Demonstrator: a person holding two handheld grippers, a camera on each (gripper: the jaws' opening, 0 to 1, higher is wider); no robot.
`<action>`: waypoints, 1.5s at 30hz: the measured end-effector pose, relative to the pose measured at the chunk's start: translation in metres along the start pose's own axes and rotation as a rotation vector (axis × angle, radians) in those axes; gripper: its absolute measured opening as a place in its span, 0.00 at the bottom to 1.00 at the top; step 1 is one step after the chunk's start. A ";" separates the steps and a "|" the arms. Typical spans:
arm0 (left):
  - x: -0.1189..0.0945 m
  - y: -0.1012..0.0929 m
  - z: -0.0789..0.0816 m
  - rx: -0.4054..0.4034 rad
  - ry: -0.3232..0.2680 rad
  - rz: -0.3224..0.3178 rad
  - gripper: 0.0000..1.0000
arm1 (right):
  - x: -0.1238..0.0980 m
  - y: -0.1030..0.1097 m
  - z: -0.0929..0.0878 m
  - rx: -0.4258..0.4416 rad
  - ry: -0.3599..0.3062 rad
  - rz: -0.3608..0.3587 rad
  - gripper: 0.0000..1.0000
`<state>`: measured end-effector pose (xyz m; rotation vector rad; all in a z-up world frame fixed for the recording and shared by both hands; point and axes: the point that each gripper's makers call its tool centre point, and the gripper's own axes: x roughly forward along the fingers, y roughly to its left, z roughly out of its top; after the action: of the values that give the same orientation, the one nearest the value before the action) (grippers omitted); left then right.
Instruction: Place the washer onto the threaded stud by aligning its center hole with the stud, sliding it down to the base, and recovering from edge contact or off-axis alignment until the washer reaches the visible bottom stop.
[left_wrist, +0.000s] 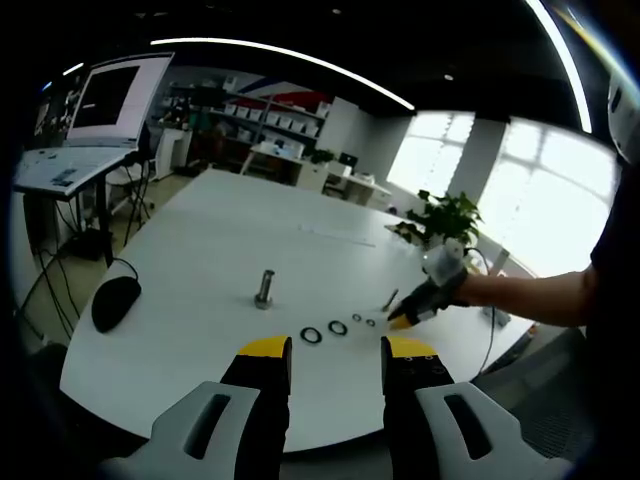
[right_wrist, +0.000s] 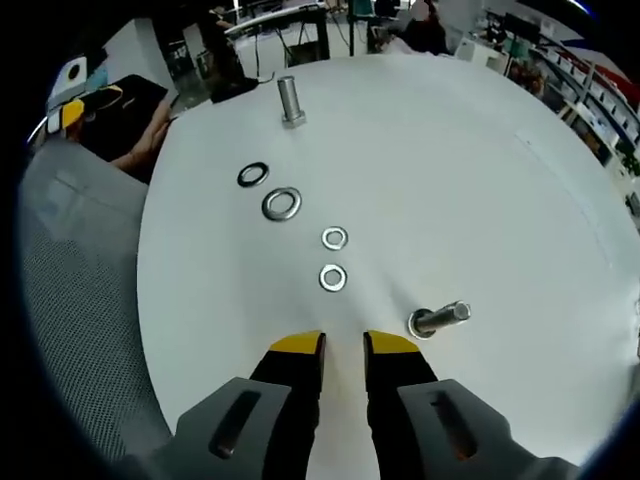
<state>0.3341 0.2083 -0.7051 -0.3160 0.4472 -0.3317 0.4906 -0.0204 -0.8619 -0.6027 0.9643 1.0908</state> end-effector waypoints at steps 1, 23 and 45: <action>0.000 0.000 0.000 0.000 0.000 0.000 0.34 | 0.001 0.001 0.002 -0.006 -0.002 0.002 0.18; 0.001 -0.002 0.001 -0.001 -0.002 0.001 0.34 | 0.019 0.003 0.028 -0.067 -0.046 -0.013 0.17; 0.001 -0.005 0.002 0.000 0.003 0.000 0.34 | -0.003 0.004 0.033 -0.104 -0.080 -0.013 0.13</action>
<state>0.3345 0.2035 -0.7015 -0.3152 0.4497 -0.3325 0.4982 0.0061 -0.8434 -0.6445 0.8369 1.1506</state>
